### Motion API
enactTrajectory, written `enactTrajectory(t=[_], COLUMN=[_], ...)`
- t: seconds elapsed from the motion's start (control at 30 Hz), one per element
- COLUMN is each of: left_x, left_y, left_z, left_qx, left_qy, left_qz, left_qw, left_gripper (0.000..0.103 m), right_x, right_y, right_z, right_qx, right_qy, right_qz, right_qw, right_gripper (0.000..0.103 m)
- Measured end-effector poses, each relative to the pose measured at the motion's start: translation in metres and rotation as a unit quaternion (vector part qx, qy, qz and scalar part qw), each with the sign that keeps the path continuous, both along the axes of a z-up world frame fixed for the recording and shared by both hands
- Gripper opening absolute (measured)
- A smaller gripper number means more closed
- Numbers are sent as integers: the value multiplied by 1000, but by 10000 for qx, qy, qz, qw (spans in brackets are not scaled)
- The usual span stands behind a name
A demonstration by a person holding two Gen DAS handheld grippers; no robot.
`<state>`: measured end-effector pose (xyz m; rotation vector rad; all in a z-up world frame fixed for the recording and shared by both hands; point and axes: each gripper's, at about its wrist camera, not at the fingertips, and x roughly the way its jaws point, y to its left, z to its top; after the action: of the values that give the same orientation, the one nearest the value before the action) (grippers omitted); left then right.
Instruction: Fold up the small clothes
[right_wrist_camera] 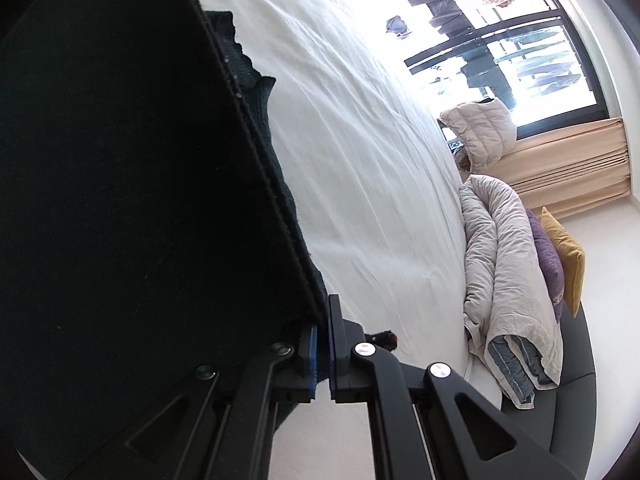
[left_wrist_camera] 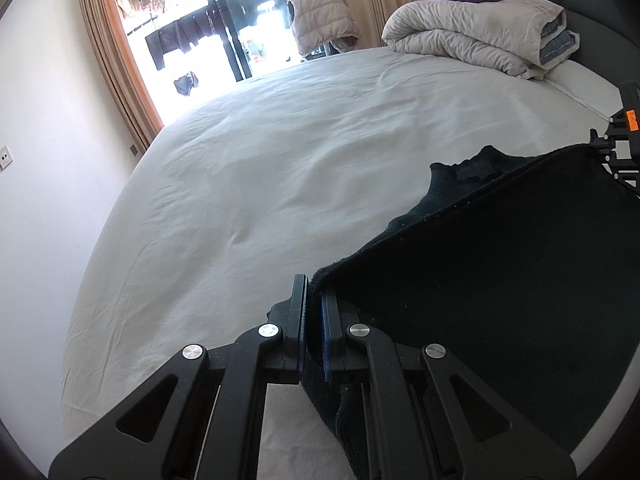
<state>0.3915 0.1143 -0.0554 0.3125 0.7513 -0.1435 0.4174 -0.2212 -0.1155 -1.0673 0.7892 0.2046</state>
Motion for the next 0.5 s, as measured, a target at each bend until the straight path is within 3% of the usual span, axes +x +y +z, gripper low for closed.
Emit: enactTrajectory(t=[0.13,0.2,0.23,0.27,0.33,0.43,0.47,0.5], left_x=[29,44,50,52,53,53,52,49], left_y=[-3,-6,-8,-9,-10,-3,1,7], left_z=[-18,-29,-34,-37,-39,-36,-33,-29], left_qx=[-7,-1,-4,-1,-2,-127,-131,-92], left_qy=[134,327,424,446,438,341,269,131], left_qz=[124,220,243,256,304,494,613,764], left_qw=[9998,9992,9988,9987,9986,9981,9977,9969], left_gripper=[7,10,10,10,13,35,61,74], right_x=[23,35,42,44,51,61,62,62], right_y=[-2,-7,-8,-12,-22,-36,-41,-46], right_z=[-11,-16,-17,-16,-7,2,3,4], right_qx=[160,348,360,377,763,1125,1164,1221], right_qy=[125,232,117,-34,-64,-111,-141,-165], right_qz=[-178,-352,-434,-579,-892,-1357,-1514,-1664], right_qw=[9996,9985,9983,9976,9931,9843,9815,9783], right_gripper=[4,9,24,45,57,66,66,66])
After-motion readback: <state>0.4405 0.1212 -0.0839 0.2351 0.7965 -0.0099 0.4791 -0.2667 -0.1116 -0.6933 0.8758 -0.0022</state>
